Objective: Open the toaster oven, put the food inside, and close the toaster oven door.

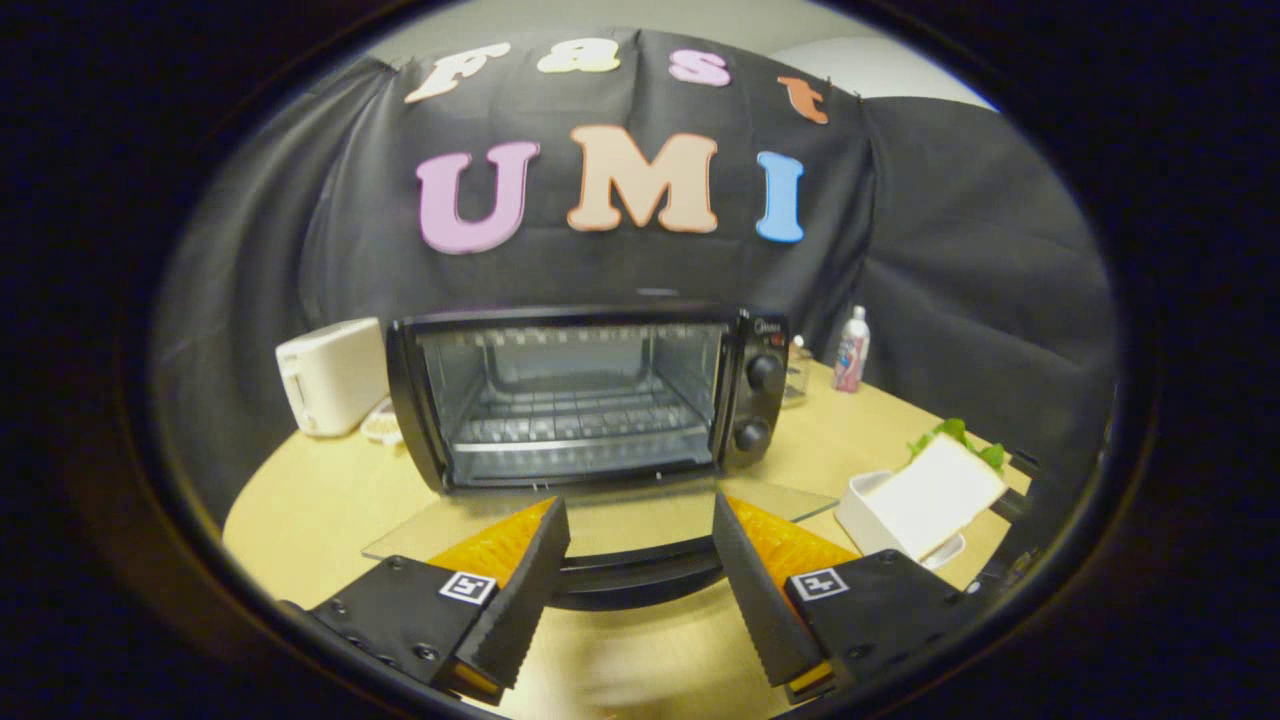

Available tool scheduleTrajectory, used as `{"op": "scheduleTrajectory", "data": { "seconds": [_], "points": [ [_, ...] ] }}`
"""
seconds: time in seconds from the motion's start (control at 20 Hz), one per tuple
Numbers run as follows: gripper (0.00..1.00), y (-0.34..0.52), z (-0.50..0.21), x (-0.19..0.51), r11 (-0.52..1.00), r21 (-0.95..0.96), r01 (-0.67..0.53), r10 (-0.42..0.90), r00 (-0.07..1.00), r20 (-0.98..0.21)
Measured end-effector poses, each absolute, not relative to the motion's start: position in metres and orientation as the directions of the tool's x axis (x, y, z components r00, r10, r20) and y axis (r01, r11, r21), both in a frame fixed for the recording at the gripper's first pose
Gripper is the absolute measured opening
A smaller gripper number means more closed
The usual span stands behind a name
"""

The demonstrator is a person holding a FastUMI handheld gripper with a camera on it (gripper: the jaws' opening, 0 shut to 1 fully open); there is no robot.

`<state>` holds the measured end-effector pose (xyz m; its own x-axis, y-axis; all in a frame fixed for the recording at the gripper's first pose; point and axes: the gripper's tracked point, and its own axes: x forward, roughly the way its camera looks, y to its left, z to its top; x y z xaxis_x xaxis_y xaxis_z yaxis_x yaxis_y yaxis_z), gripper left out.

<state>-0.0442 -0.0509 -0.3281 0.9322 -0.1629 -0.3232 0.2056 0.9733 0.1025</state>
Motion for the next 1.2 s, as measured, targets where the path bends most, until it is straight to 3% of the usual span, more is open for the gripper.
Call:
{"op": "scheduleTrajectory", "data": {
  "seconds": [0.2,0.5,0.85,1.2],
  "points": [
    [0.91,-0.045,-0.361,-0.046,0.977,0.045,0.207,-0.171,0.896,-0.409],
    [0.91,-0.043,-0.363,-0.040,0.976,0.040,0.214,-0.179,0.893,-0.413],
    [0.91,-0.046,-0.365,-0.033,0.961,0.159,0.226,-0.150,0.910,-0.387],
    [0.91,-0.078,-0.329,-0.037,0.984,0.055,0.168,-0.142,0.936,-0.321]
  ]
}}
